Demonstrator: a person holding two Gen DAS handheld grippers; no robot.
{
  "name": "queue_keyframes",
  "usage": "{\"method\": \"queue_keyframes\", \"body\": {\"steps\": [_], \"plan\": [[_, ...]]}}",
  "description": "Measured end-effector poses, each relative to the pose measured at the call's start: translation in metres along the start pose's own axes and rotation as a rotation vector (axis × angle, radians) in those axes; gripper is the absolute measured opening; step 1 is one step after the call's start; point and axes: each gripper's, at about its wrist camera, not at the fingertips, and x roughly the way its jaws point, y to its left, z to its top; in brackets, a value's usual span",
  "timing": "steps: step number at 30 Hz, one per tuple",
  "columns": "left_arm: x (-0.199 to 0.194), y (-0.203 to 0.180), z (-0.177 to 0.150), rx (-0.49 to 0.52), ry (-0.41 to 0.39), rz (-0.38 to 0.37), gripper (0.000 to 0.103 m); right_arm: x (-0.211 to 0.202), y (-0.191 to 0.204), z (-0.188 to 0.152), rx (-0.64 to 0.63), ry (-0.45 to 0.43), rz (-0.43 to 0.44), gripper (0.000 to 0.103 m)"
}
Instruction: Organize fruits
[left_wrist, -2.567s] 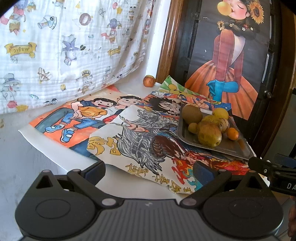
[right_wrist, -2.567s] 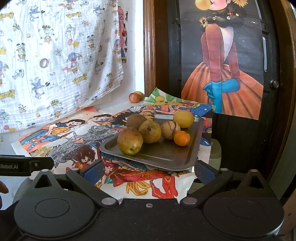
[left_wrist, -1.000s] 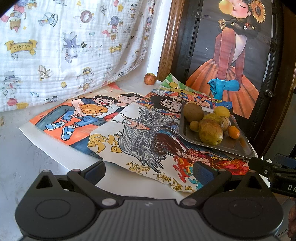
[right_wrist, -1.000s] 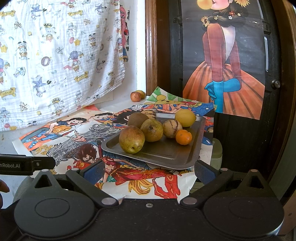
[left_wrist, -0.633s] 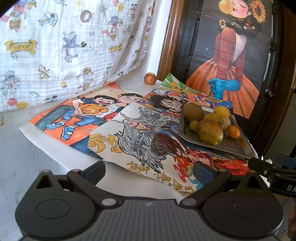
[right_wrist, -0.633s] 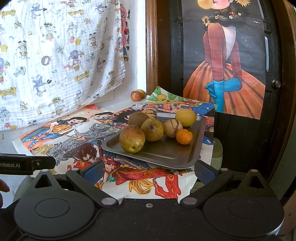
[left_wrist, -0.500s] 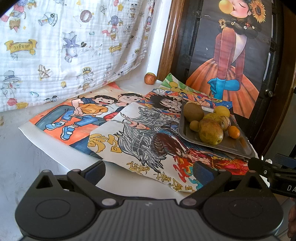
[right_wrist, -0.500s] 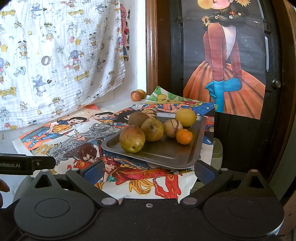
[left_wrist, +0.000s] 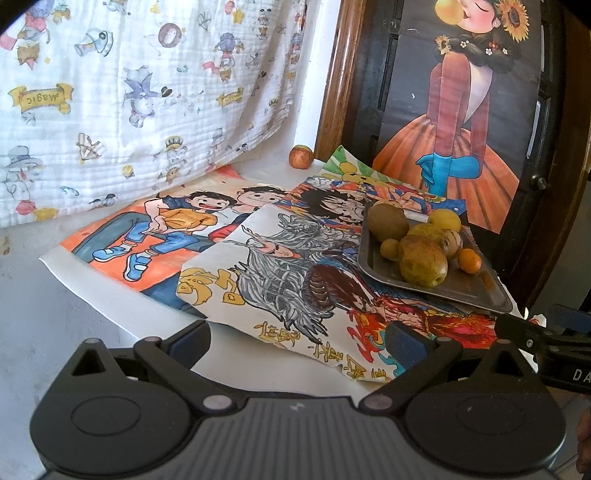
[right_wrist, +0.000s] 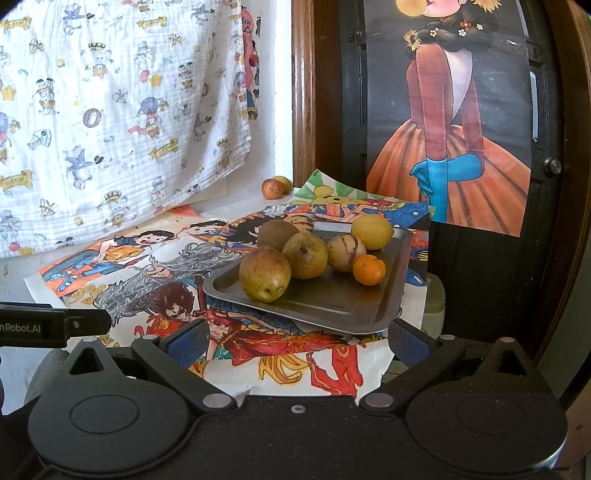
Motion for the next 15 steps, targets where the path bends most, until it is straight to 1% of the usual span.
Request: {"method": "queue_keyframes", "body": {"steps": [15], "plan": [[-0.0018,0.0009,0.0021,-0.012,-0.003,-0.011,0.103,0.0008,0.0022,-0.0025,-0.002,0.003,0.001,0.102]]}}
